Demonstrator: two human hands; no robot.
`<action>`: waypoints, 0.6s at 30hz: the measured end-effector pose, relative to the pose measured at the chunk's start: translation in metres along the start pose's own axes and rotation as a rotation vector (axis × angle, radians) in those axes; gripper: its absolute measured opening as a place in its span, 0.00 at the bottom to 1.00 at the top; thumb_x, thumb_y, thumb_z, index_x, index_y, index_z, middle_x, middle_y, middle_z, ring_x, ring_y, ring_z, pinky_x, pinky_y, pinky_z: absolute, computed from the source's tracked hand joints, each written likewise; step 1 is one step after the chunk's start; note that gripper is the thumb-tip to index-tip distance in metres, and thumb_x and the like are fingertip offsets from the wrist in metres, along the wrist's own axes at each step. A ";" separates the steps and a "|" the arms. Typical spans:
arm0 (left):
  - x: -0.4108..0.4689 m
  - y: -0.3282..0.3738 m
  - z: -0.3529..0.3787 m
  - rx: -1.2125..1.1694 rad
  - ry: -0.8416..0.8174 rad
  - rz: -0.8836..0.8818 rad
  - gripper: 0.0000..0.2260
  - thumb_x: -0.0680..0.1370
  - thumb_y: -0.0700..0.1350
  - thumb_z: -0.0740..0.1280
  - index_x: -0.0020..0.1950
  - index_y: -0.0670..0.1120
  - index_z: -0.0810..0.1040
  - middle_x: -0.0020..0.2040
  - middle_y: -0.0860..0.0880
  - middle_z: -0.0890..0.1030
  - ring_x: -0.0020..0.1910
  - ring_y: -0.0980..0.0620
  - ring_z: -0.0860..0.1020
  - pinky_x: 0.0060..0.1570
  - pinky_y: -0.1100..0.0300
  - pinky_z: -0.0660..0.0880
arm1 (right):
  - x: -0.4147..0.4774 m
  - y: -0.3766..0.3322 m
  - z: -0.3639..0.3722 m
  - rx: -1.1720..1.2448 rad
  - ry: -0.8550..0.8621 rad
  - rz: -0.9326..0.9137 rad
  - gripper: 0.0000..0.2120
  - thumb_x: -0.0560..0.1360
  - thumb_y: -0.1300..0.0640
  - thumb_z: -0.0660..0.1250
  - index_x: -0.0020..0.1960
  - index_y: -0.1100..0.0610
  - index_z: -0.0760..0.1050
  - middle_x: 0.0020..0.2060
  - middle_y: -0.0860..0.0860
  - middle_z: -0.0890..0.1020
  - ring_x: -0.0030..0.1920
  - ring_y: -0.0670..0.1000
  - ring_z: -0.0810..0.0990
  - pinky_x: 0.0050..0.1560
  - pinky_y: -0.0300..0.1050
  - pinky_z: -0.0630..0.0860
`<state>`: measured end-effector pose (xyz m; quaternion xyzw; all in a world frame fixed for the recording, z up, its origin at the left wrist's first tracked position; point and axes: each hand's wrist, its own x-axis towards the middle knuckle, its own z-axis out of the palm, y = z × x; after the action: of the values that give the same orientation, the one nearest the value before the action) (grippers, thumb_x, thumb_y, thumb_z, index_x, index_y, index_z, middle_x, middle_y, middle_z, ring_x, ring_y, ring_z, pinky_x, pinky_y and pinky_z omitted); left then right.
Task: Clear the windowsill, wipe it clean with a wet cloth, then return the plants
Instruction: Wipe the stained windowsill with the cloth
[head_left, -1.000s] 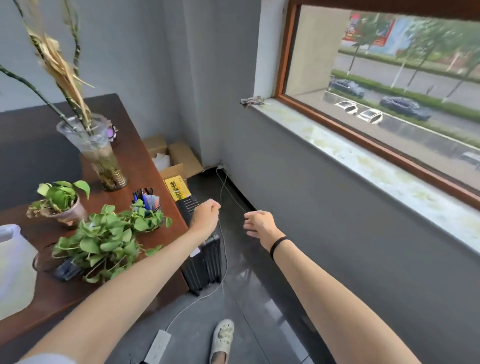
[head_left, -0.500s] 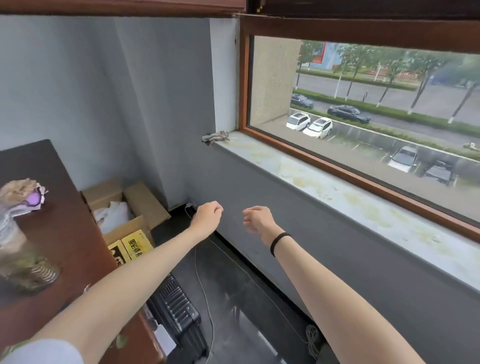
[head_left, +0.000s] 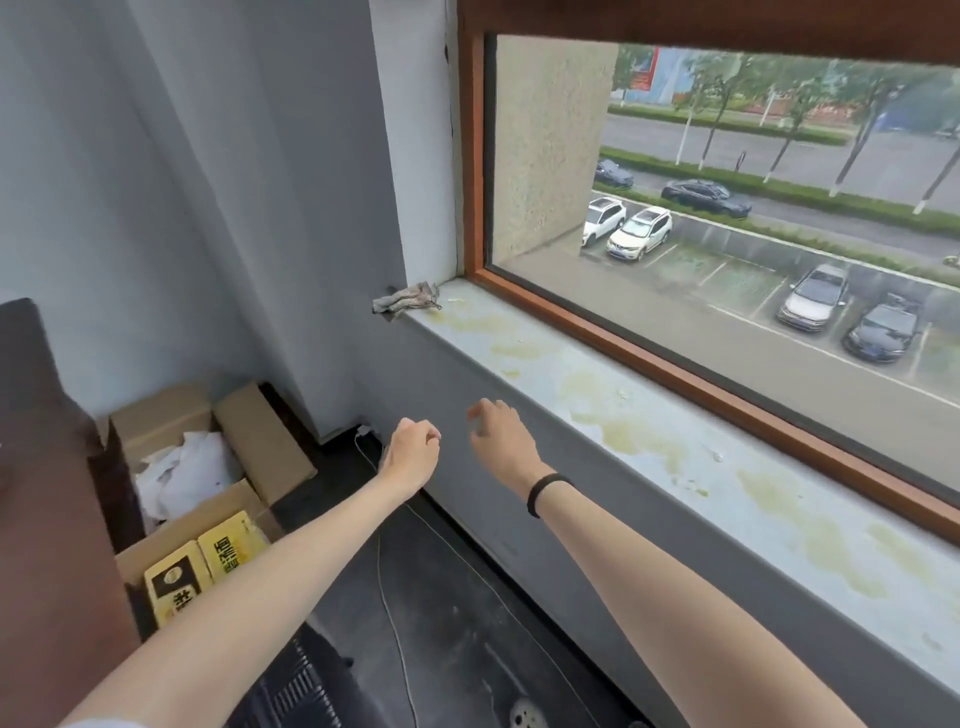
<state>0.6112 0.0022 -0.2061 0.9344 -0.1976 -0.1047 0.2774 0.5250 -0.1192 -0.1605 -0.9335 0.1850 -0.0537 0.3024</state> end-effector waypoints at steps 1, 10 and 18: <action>0.014 0.002 0.001 0.015 0.001 -0.007 0.11 0.79 0.42 0.57 0.54 0.46 0.78 0.59 0.45 0.72 0.52 0.45 0.75 0.56 0.53 0.73 | 0.016 0.004 -0.002 -0.081 0.022 -0.061 0.15 0.77 0.63 0.54 0.61 0.59 0.70 0.58 0.55 0.72 0.59 0.56 0.70 0.50 0.48 0.72; 0.117 -0.012 -0.026 0.071 0.060 -0.085 0.11 0.80 0.41 0.58 0.58 0.44 0.76 0.62 0.45 0.69 0.54 0.46 0.75 0.57 0.54 0.71 | 0.112 0.008 0.008 -0.208 -0.074 -0.152 0.15 0.76 0.64 0.56 0.62 0.61 0.68 0.58 0.59 0.70 0.57 0.61 0.71 0.53 0.52 0.72; 0.232 -0.018 -0.055 0.087 0.088 -0.032 0.16 0.79 0.40 0.59 0.66 0.41 0.70 0.68 0.44 0.68 0.64 0.44 0.70 0.63 0.50 0.68 | 0.199 0.006 0.021 -0.094 -0.095 -0.056 0.18 0.77 0.63 0.55 0.66 0.60 0.66 0.61 0.57 0.69 0.59 0.59 0.70 0.54 0.52 0.73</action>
<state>0.8425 -0.0573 -0.1908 0.9524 -0.1745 -0.0593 0.2430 0.7117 -0.1877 -0.1832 -0.9530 0.1468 -0.0087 0.2649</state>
